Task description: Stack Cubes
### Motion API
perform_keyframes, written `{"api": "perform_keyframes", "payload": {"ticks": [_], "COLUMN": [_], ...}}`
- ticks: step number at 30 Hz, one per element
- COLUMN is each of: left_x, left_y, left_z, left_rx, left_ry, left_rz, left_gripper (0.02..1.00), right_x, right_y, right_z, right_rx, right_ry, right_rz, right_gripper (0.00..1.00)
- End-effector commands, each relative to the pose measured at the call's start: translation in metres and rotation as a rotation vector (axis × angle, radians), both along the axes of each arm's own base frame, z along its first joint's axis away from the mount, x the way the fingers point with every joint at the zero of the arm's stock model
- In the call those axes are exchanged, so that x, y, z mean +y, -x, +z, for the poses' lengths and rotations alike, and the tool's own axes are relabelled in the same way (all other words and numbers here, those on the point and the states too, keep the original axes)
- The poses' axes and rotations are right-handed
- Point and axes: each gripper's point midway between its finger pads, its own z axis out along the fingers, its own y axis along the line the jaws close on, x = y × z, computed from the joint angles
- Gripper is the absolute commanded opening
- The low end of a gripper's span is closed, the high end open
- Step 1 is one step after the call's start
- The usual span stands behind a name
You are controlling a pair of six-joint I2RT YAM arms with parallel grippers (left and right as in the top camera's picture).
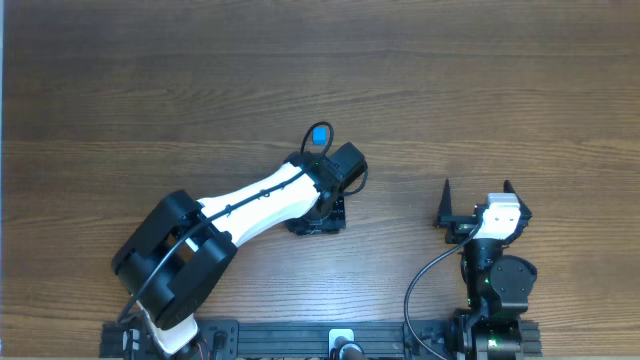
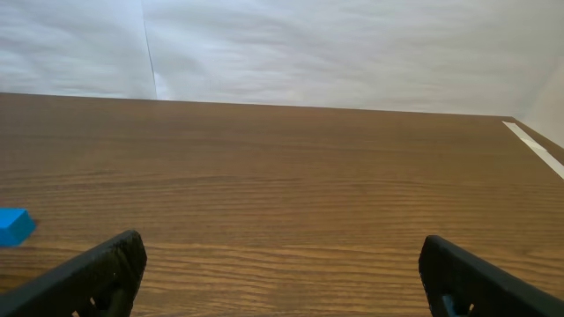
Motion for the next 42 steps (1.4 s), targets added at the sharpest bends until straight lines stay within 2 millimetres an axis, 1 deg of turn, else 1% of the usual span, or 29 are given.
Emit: {"api": "perform_keyframes", "payload": {"ticks": [1, 18, 22, 24, 30, 35, 39, 42], "left_x": [0.006, 0.004, 0.005, 0.006, 0.008, 0.016, 0.018, 0.013], "left_y": [-0.002, -0.003, -0.002, -0.001, -0.002, -0.006, -0.019, -0.035], "left_z": [-0.004, -0.004, 0.001, 0.007, 0.034, 0.056, 0.08, 0.101], "left_rx": [-0.002, -0.005, -0.009, -0.013, -0.054, -0.076, -0.108, -0.149], "left_ry": [-0.019, -0.011, -0.007, -0.004, 0.029, 0.033, 0.025, 0.041], "left_rz": [0.023, 0.023, 0.023, 0.023, 0.027, 0.045, 0.054, 0.03], "left_gripper": [0.329, 0.226, 0.202, 0.187, 0.139, 0.088, 0.058, 0.042], "right_x": [-0.002, -0.002, -0.002, -0.002, -0.002, -0.002, -0.002, -0.002], "right_y": [0.0, 0.0, 0.0, 0.0, 0.0, 0.0, 0.0, 0.0], "right_z": [-0.001, -0.001, -0.001, -0.001, -0.001, -0.001, -0.001, -0.001], "right_rx": [-0.002, -0.002, -0.002, -0.002, -0.002, -0.002, -0.002, -0.002], "right_ry": [-0.003, -0.003, -0.003, -0.002, -0.003, -0.003, -0.002, -0.003], "right_rz": [-0.012, -0.012, -0.012, -0.012, -0.012, -0.012, -0.012, -0.012], "right_gripper": [0.991, 0.993, 0.993, 0.991, 0.993, 0.991, 0.991, 0.993]}}
